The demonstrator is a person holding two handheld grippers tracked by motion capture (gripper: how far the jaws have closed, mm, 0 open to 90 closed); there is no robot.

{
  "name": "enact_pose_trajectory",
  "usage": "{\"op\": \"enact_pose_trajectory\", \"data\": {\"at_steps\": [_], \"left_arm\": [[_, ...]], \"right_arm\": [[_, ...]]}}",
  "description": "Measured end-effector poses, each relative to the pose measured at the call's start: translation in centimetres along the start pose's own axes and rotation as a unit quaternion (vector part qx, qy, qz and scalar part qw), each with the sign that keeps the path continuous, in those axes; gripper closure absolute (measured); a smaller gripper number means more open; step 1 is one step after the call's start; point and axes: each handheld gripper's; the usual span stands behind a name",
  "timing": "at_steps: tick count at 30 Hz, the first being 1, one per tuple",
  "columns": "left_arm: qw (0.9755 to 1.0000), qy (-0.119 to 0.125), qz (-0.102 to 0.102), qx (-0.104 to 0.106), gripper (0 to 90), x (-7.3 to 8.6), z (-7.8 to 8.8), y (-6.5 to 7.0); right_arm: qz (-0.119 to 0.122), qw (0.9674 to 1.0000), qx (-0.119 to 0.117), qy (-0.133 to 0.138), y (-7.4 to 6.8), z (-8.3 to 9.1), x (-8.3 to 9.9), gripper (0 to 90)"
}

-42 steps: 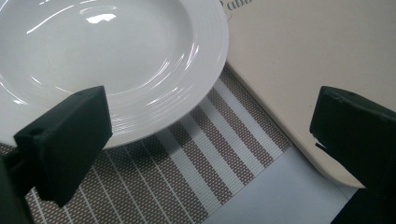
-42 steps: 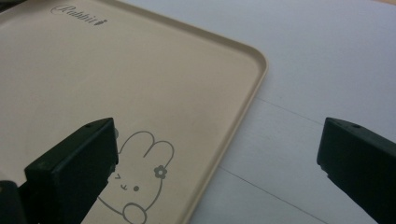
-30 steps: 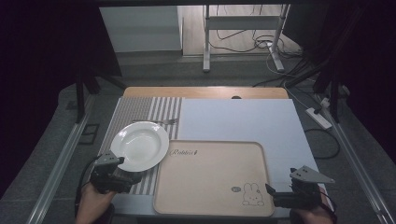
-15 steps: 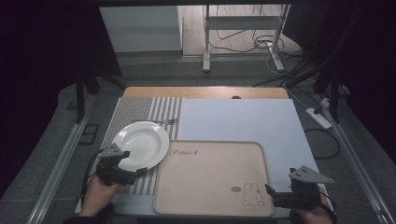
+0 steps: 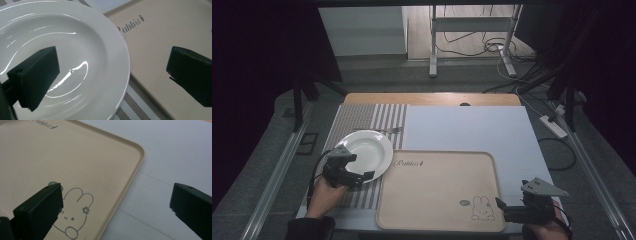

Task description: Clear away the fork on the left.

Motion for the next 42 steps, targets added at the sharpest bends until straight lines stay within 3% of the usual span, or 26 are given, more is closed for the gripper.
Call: {"op": "enact_pose_trajectory", "data": {"at_steps": [42], "left_arm": [[0.9991,-0.035,-0.016,0.02,0.0,-6.1,-6.6,-4.7]], "right_arm": [[0.002,1.0,-0.003,-0.004,0.0,-0.1,0.0,0.0]]}}
Point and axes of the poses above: each handheld gripper's, and its own axes: z roughly backward along the jaws, x roughly out of its underside, y roughly to its right, and after that the axes turned 6 degrees about -z, right-handed
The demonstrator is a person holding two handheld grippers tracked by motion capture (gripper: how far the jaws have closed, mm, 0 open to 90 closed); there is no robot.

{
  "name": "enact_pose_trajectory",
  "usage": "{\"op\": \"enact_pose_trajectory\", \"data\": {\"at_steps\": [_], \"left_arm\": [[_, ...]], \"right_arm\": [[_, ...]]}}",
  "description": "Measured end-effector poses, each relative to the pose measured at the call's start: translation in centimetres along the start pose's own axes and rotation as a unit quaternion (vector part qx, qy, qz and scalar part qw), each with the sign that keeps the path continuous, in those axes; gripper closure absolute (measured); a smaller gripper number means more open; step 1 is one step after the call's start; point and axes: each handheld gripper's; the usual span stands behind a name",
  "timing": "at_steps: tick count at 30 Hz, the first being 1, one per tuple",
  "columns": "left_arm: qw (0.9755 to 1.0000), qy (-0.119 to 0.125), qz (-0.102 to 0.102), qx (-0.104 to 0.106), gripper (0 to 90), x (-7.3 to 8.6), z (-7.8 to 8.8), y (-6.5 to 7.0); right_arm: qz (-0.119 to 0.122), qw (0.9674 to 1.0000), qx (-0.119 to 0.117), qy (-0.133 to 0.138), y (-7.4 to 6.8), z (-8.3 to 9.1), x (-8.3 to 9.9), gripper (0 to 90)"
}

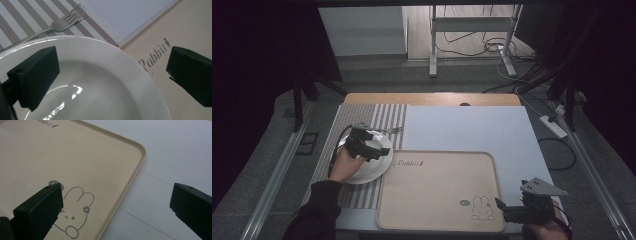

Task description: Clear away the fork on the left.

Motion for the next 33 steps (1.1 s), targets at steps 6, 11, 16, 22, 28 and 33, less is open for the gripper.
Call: {"op": "enact_pose_trajectory", "data": {"at_steps": [6,11,16,22,28,33], "left_arm": [[1.0,-0.004,0.003,0.004,0.0,-1.0,-1.2,-1.0],[1.0,-0.007,0.003,0.005,0.0,-1.5,-1.9,-1.6],[0.9998,-0.018,0.007,-0.001,0.0,-2.4,-3.1,-2.3],[0.9994,-0.03,0.007,-0.014,0.0,-3.1,-4.3,-2.8],[0.9987,-0.039,-0.007,-0.031,25.6,-3.7,-4.8,-3.3],[0.9988,-0.048,-0.005,-0.009,69.4,-4.0,-5.5,-4.1]], "right_arm": [[0.002,1.0,0.0,-0.002,0.0,0.0,0.0,0.0],[0.002,1.0,0.0,-0.002,0.0,0.0,0.0,0.0],[0.003,1.0,0.0,-0.003,0.0,0.0,0.0,0.0],[0.005,1.0,0.0,-0.003,0.0,0.0,0.0,0.0],[0.006,1.0,-0.001,-0.002,-0.1,0.0,0.0,0.0],[0.006,1.0,-0.001,-0.002,-0.1,0.0,0.0,0.0]]}}
Point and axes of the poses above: each handheld gripper's, and its own axes: z roughly backward along the jaws, x roughly out of its underside, y roughly to its right, and after that the axes turned 6 degrees about -z, right-handed
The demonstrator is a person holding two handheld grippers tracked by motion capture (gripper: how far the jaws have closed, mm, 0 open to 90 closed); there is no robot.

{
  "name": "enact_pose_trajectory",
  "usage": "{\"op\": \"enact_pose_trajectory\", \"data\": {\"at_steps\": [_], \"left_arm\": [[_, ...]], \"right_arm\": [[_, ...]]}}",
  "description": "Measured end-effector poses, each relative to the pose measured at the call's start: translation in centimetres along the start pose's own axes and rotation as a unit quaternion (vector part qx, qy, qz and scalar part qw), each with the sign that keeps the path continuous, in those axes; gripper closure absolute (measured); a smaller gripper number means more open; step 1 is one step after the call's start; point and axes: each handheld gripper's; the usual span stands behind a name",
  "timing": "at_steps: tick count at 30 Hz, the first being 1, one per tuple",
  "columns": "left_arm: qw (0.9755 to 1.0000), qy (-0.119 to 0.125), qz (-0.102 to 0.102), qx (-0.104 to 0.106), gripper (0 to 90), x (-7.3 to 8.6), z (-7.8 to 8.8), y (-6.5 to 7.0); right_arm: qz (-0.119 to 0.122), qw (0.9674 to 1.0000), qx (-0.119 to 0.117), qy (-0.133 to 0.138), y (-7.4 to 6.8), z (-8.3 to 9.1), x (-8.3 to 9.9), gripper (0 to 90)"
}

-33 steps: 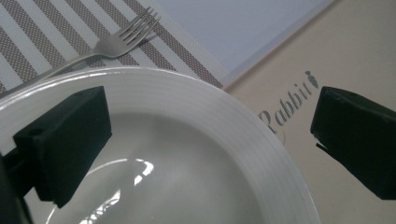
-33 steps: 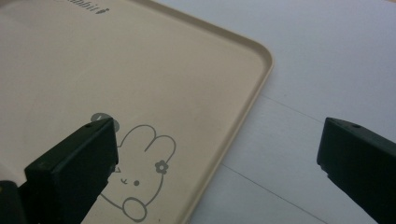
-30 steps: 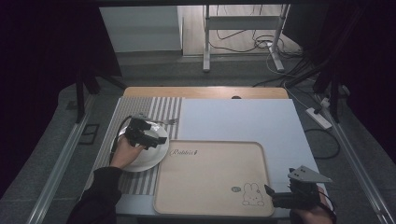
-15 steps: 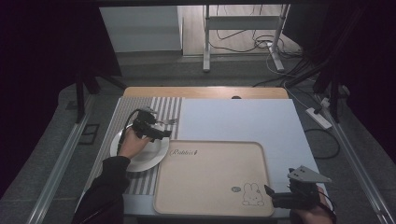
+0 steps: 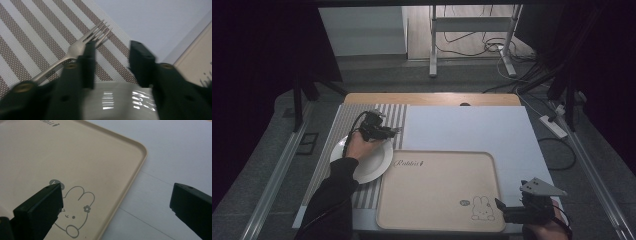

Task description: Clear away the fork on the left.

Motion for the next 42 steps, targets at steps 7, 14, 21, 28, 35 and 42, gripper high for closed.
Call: {"op": "enact_pose_trajectory", "data": {"at_steps": [7,14,21,28,35,42], "left_arm": [[0.9984,-0.046,-0.032,0.01,88.7,-1.1,-2.1,0.0],[0.9968,-0.068,-0.04,-0.004,88.8,-2.3,-3.4,-0.3],[0.9946,-0.09,-0.05,-0.018,88.8,-3.6,-3.9,-1.4],[0.9963,-0.082,-0.027,-0.007,88.8,-4.3,-4.6,-3.1],[0.9961,-0.088,-0.014,-0.001,88.8,-4.7,-4.7,-3.5],[0.9979,-0.063,-0.006,-0.012,61.1,-3.9,-2.7,-4.5]], "right_arm": [[0.001,1.0,-0.001,0.0,0.0,0.0,0.0,0.0],[0.0,1.0,-0.002,0.0,0.0,0.0,0.0,0.0],[0.001,1.0,-0.003,0.0,0.0,0.0,0.0,0.0],[-0.002,1.0,-0.006,0.0,0.1,0.0,0.0,0.0],[-0.003,1.0,-0.005,-0.001,0.1,0.0,0.0,0.0],[-0.001,1.0,-0.006,-0.001,0.1,0.0,0.0,0.0]]}}
Point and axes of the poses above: each handheld gripper's, and its own axes: z roughly backward along the jaws, x roughly out of its underside, y roughly to its right, and after that the axes turned 6 degrees about -z, right-handed
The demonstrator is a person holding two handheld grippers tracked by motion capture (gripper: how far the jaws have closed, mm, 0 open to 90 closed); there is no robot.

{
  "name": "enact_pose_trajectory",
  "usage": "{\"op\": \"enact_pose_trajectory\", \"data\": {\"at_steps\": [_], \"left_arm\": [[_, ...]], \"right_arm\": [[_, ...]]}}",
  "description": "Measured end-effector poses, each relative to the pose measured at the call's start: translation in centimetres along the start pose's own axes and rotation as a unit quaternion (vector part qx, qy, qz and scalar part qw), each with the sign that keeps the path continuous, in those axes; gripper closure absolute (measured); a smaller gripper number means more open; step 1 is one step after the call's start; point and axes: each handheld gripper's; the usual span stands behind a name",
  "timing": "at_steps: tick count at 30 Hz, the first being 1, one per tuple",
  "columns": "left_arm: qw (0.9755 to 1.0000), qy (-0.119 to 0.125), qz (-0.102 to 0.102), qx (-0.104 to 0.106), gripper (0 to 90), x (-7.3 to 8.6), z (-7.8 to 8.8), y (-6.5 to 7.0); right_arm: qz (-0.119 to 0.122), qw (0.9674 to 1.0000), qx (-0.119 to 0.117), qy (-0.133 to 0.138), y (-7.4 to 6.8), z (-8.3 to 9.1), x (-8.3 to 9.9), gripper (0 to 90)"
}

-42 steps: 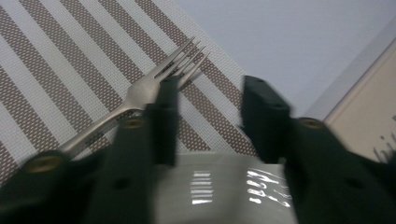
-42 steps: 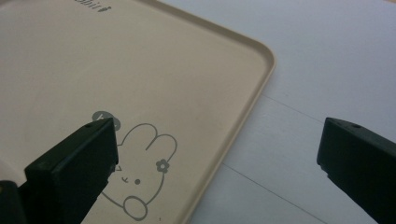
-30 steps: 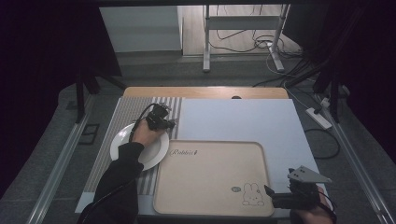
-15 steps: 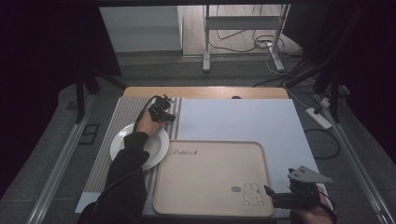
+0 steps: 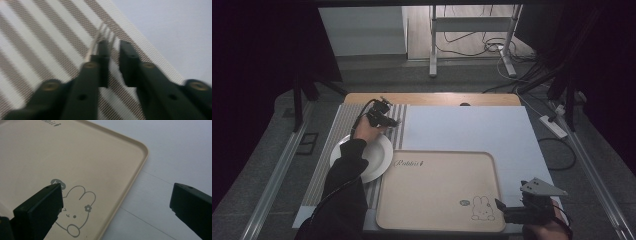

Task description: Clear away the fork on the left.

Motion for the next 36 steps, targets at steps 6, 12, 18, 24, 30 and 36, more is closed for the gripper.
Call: {"op": "enact_pose_trajectory", "data": {"at_steps": [6,12,18,24,30,36], "left_arm": [[0.9999,0.005,0.015,-0.003,34.4,1.2,1.0,-1.5],[0.9994,-0.021,0.027,-0.002,10.0,2.2,0.9,-2.6],[0.9982,-0.042,0.041,-0.015,4.6,3.0,1.1,-3.6],[0.9964,-0.072,0.01,-0.044,20.8,3.4,0.8,-3.3],[0.9973,-0.061,-0.001,-0.042,45.5,4.0,1.5,-3.6],[0.9977,-0.057,0.01,-0.035,80.9,4.6,2.0,-4.3]], "right_arm": [[0.001,1.0,0.0,-0.001,0.0,0.0,0.0,0.0],[0.002,1.0,-0.001,-0.002,0.0,-0.1,0.0,0.0],[0.003,1.0,-0.002,-0.004,0.0,0.0,0.0,0.0],[0.004,1.0,-0.002,-0.004,-0.1,-0.1,0.0,0.0],[0.005,1.0,-0.002,-0.004,-0.1,0.0,0.0,0.0],[0.005,1.0,-0.002,-0.004,-0.1,0.0,0.0,0.0]]}}
Point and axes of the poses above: each handheld gripper's, and its own axes: z roughly backward along the jaws, x roughly out of its underside, y roughly to its right, and after that the axes turned 6 degrees about -z, right-handed
